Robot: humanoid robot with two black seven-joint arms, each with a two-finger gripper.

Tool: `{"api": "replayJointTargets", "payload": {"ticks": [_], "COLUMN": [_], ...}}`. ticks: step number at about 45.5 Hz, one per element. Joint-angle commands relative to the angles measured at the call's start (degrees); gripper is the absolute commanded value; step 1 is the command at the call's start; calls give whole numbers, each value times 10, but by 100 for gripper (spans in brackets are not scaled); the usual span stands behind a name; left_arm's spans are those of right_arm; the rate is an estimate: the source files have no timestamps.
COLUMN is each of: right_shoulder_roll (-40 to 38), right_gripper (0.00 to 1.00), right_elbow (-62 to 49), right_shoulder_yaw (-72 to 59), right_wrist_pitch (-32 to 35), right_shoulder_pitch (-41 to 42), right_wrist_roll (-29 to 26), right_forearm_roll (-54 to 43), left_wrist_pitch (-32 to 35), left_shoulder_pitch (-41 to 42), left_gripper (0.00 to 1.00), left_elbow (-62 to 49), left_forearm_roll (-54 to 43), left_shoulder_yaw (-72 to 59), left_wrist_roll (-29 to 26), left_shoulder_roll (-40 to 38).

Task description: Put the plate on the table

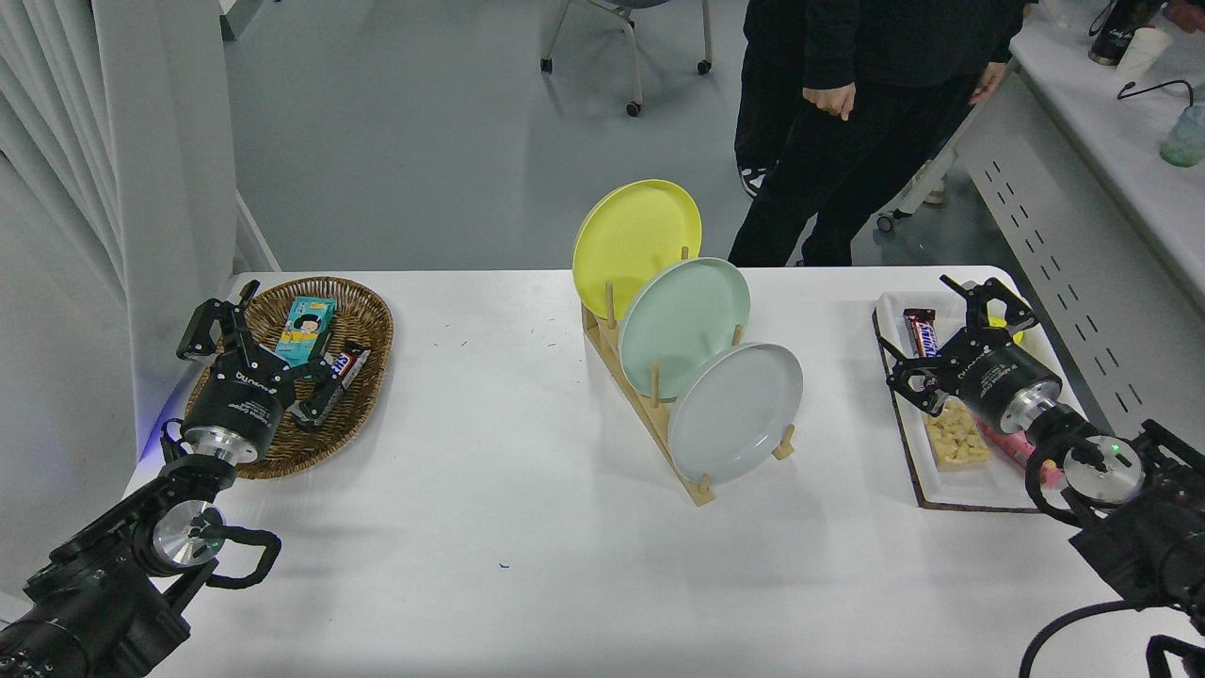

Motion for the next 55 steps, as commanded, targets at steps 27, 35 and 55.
{"api": "replayJointTargets", "payload": {"ticks": [27, 35, 55], "right_shoulder_roll": [8, 4, -37], "right_gripper": [99, 99, 99], "right_elbow": [-1, -1, 1], "right_shoulder_yaw": [-3, -8, -91], "right_wrist_pitch": [-1, -1, 1], "right_shoulder_pitch": [6, 6, 39], "right_wrist_roll": [-1, -1, 0], "right_forearm_roll": [-1, -1, -11], "left_wrist_pitch": [0, 0, 0], "left_shoulder_pitch": [-1, -1, -1], "left_gripper": [98, 98, 98], "left_elbow": [1, 0, 1], "left_forearm_roll": [0, 0, 0], "left_shoulder_yaw": [4, 4, 4], "left_wrist_roll": [-1, -1, -1], "left_shoulder_roll": [1, 1, 1]}}
